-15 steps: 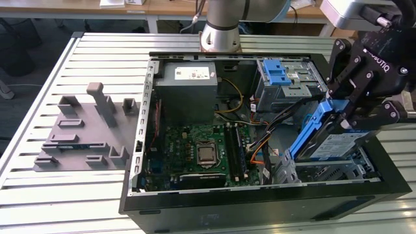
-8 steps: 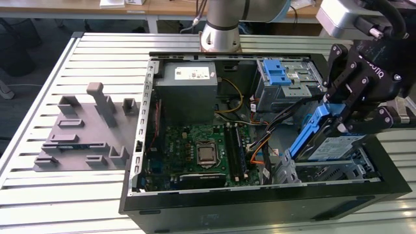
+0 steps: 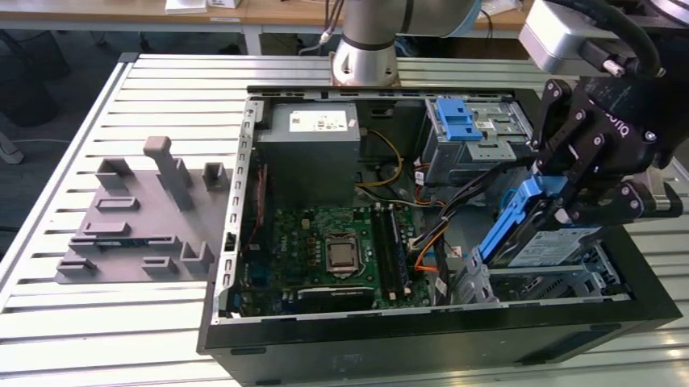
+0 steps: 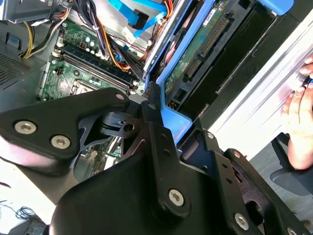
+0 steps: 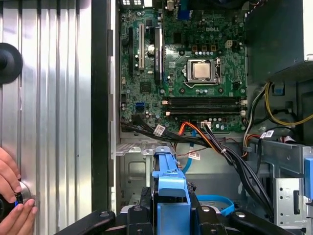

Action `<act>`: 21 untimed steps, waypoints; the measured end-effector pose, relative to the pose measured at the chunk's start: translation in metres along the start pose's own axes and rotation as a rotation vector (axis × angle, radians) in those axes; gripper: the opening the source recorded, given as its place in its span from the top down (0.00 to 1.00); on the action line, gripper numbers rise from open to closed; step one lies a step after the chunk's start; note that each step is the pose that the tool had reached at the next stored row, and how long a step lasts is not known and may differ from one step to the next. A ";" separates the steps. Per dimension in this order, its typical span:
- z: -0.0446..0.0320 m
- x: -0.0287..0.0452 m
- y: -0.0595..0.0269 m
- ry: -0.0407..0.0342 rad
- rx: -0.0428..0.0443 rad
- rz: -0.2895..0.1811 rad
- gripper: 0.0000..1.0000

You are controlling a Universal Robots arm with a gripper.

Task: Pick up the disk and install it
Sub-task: 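Insert the disk into the insertion slot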

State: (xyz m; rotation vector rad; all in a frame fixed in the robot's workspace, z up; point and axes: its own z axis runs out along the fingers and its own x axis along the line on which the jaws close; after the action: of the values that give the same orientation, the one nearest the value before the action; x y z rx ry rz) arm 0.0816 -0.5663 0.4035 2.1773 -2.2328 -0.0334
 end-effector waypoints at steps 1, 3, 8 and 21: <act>0.0008 0.0000 0.0000 -0.0001 0.0000 0.000 0.64; 0.0024 0.0000 0.0000 0.0000 0.0000 0.000 0.64; 0.0064 0.0000 -0.0002 -0.0001 0.0000 0.000 0.64; 0.0152 0.0000 -0.0005 0.0000 0.0000 0.000 0.64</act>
State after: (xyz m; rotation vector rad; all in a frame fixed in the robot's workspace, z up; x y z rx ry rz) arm 0.0815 -0.5663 0.3883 2.1773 -2.2328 -0.0335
